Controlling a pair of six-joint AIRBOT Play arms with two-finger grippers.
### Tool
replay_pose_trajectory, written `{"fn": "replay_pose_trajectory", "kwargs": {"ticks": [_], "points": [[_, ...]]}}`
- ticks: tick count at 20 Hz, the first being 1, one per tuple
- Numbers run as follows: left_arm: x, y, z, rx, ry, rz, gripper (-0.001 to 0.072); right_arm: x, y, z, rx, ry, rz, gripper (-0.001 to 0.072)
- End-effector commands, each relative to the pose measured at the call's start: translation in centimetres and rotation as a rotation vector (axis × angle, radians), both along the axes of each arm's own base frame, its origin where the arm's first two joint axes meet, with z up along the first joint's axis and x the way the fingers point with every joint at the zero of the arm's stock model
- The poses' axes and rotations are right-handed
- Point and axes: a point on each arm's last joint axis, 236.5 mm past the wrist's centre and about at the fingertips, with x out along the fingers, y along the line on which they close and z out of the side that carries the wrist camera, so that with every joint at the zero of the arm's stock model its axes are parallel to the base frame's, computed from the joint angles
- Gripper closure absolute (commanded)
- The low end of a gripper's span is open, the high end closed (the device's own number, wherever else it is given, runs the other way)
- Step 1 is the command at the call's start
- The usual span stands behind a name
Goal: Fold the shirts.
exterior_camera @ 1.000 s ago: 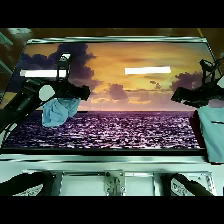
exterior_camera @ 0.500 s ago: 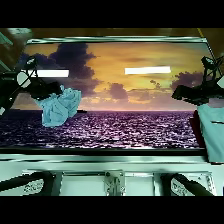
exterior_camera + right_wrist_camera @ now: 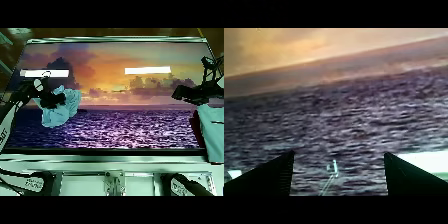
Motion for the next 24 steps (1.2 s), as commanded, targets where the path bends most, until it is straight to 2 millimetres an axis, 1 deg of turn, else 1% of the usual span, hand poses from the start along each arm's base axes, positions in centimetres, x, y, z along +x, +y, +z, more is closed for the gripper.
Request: {"fn": "replay_pose_trajectory", "kwargs": {"ticks": [1,2,3,4,5,6,7,8,9,10,11,12,13,14,15,16,18,20,21,22,23,24], "points": [[-0.2,-0.5,-1.4,-0.013,0.032,-0.003,0.0638,0.2,0.0,0.1,0.003,-0.007,-0.008,0.0018],[0.1,-0.6,-0.5,-0.014,0.019,-0.007,0.0666,0.2,0.0,0.1,0.002,-0.009,-0.009,0.0018],[0.7,-0.9,1.2,-0.012,-0.02,-0.022,0.0668,0.3,0.0,0.1,0.002,-0.01,-0.008,0.0018],[2.0,-1.4,4.1,0.005,-0.108,-0.053,0.067,0.3,0.0,0.1,-0.001,-0.011,-0.006,0.0019],[3.1,-2.5,7.7,0.021,-0.215,-0.087,0.067,0.3,-0.1,0.1,-0.007,-0.014,0.002,0.0019],[3.7,-4.6,12.2,0.01,-0.334,-0.127,0.067,0.4,-0.1,0.1,-0.012,-0.02,0.011,0.0019],[3.4,-7.1,16.5,-0.007,-0.441,-0.174,0.067,0.5,-0.1,0.2,-0.012,-0.022,0.011,0.0019],[2.4,-9.9,21.0,-0.037,-0.551,-0.229,0.067,0.5,0.0,0.3,-0.004,-0.027,0.011,0.0021],[0.8,-12.7,24.9,-0.074,-0.647,-0.278,0.067,0.5,0.1,0.6,-0.003,-0.03,0.013,0.0027],[-1.1,-15.8,28.6,-0.131,-0.74,-0.324,0.0669,0.1,0.2,1.2,-0.004,-0.029,0.019,0.0028],[-3.1,-18.8,31.6,-0.201,-0.816,-0.364,0.0669,-0.3,0.3,2.3,-0.009,-0.043,0.026,0.0027],[-4.9,-21.6,33.3,-0.265,-0.854,-0.399,0.067,-0.5,0.2,3.8,-0.026,-0.079,0.035,0.0027],[-6.6,-24.4,33.8,-0.32,-0.858,-0.441,0.067,-0.7,0.0,5.5,-0.051,-0.13,0.046,0.0027],[-7.8,-26.9,33.0,-0.353,-0.833,-0.48,0.0669,-1.1,-0.5,7.4,-0.088,-0.18,0.043,0.0027],[-8.7,-29.4,31.4,-0.381,-0.792,-0.507,0.0669,-1.5,-1.1,9.0,-0.125,-0.22,0.037,0.0027],[-9.7,-32.1,29.2,-0.407,-0.74,-0.527,0.067,-2.1,-2.0,10.6,-0.174,-0.255,0.025,0.0027],[-11.3,-37.7,24.1,-0.447,-0.643,-0.565,0.0669,-3.7,-3.7,12.7,-0.27,-0.295,0.001,0.0027],[-13.1,-43.3,19.5,-0.517,-0.582,-0.595,0.0667,-5.1,-5.4,13.5,-0.346,-0.289,-0.029,0.0027],[-13.7,-45.0,17.4,-0.54,-0.548,-0.595,0.0628,-5.8,-6.2,13.5,-0.368,-0.268,-0.058,0.0027],[-14.0,-45.9,15.4,-0.543,-0.499,-0.586,0.0302,-6.2,-6.6,13.1,-0.374,-0.242,-0.081,0.0027],[-13.7,-45.5,13.9,-0.53,-0.444,-0.563,0.0019,-6.3,-6.7,12.6,-0.374,-0.226,-0.08,0.0027],[-13.0,-44.0,12.9,-0.493,-0.393,-0.542,0.0,-6.2,-6.7,11.9,-0.371,-0.207,-0.076,0.0027]]}}
